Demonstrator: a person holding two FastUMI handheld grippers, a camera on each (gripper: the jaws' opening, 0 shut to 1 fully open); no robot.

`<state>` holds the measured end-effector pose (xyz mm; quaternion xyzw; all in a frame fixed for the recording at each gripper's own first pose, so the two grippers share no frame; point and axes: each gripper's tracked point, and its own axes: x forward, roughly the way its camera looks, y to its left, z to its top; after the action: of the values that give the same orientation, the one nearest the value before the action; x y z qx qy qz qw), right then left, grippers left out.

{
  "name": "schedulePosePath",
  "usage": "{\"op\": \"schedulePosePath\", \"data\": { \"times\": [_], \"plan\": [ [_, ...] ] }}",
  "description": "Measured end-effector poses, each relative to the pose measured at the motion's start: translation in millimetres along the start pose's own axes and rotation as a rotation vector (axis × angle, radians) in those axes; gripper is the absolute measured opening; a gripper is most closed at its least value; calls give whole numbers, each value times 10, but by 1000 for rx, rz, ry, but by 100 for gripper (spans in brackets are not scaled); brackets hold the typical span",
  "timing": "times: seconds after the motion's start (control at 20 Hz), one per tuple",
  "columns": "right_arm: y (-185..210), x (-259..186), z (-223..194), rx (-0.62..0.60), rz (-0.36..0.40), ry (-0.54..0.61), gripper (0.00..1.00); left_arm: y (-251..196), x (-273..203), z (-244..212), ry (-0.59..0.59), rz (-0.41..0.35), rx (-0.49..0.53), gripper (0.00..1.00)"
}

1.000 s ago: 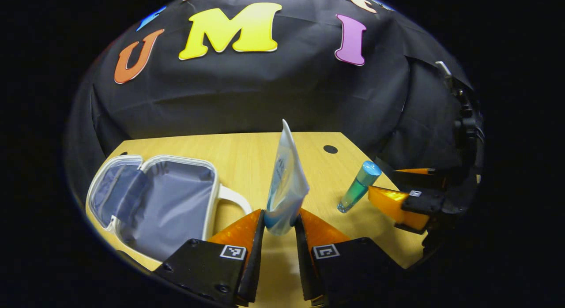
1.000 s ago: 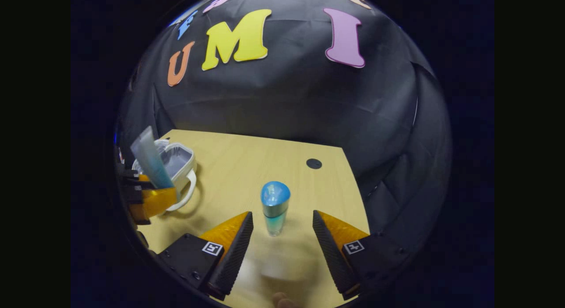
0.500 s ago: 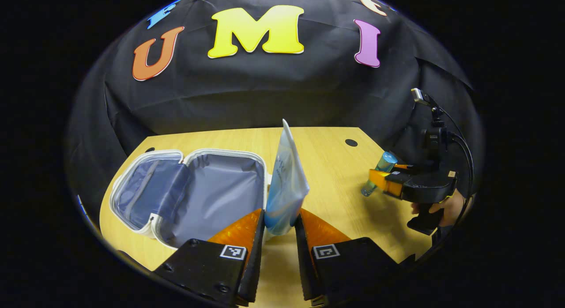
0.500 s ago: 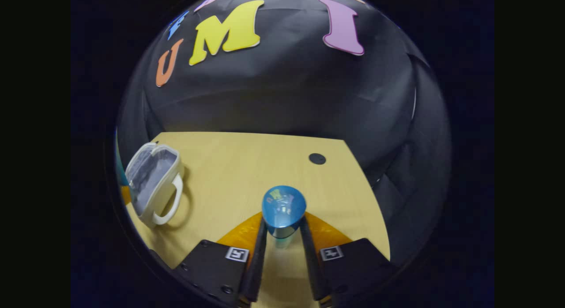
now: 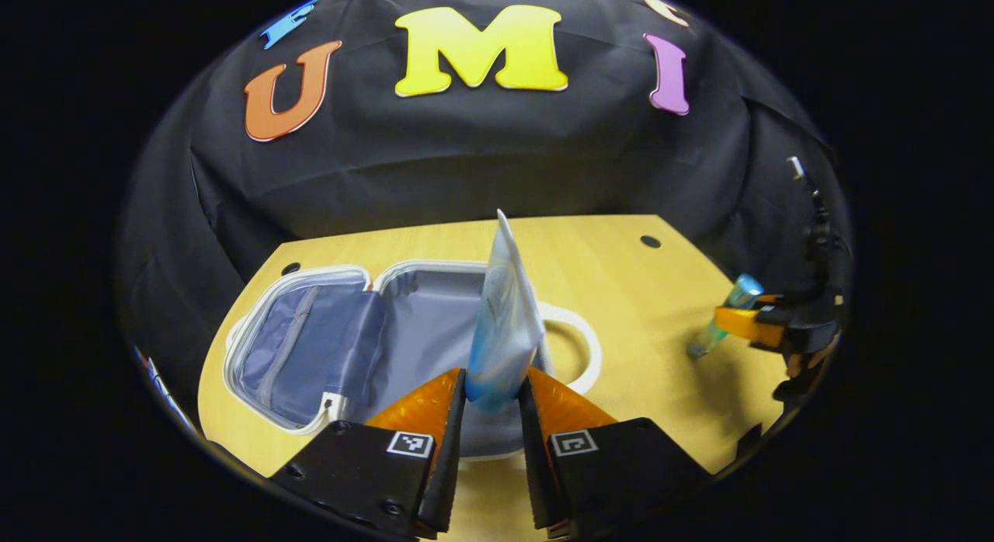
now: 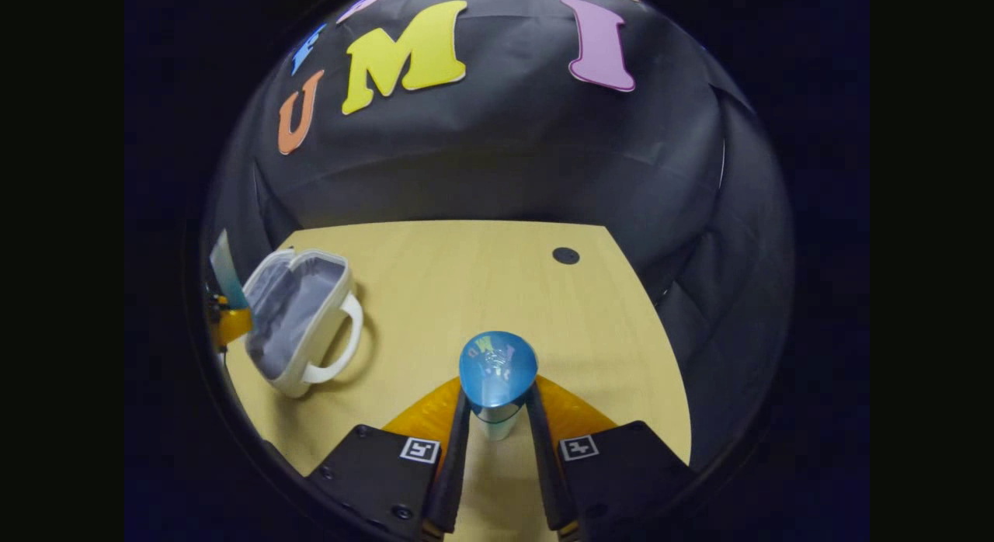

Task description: First open the suitcase, pack the skin care products into it, and then close the suitcase.

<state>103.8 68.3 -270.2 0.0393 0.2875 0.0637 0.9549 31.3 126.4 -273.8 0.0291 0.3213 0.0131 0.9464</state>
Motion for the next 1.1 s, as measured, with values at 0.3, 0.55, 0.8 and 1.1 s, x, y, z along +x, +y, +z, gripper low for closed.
{"op": "schedulePosePath", "data": {
  "times": [0.3,0.55,0.8,1.1],
  "plan": [
    [320,-417,107,36,3,-24,39,476,375,-579,202,26,-42,41],
    [500,-597,194,21,-35,-47,39,560,519,-922,371,1,-72,41],
    [614,-665,120,21,-69,-39,39,577,617,-891,398,-13,-46,41],
    [765,-684,39,51,-59,-18,39,577,665,-874,408,-5,-51,41]
  ]
}}
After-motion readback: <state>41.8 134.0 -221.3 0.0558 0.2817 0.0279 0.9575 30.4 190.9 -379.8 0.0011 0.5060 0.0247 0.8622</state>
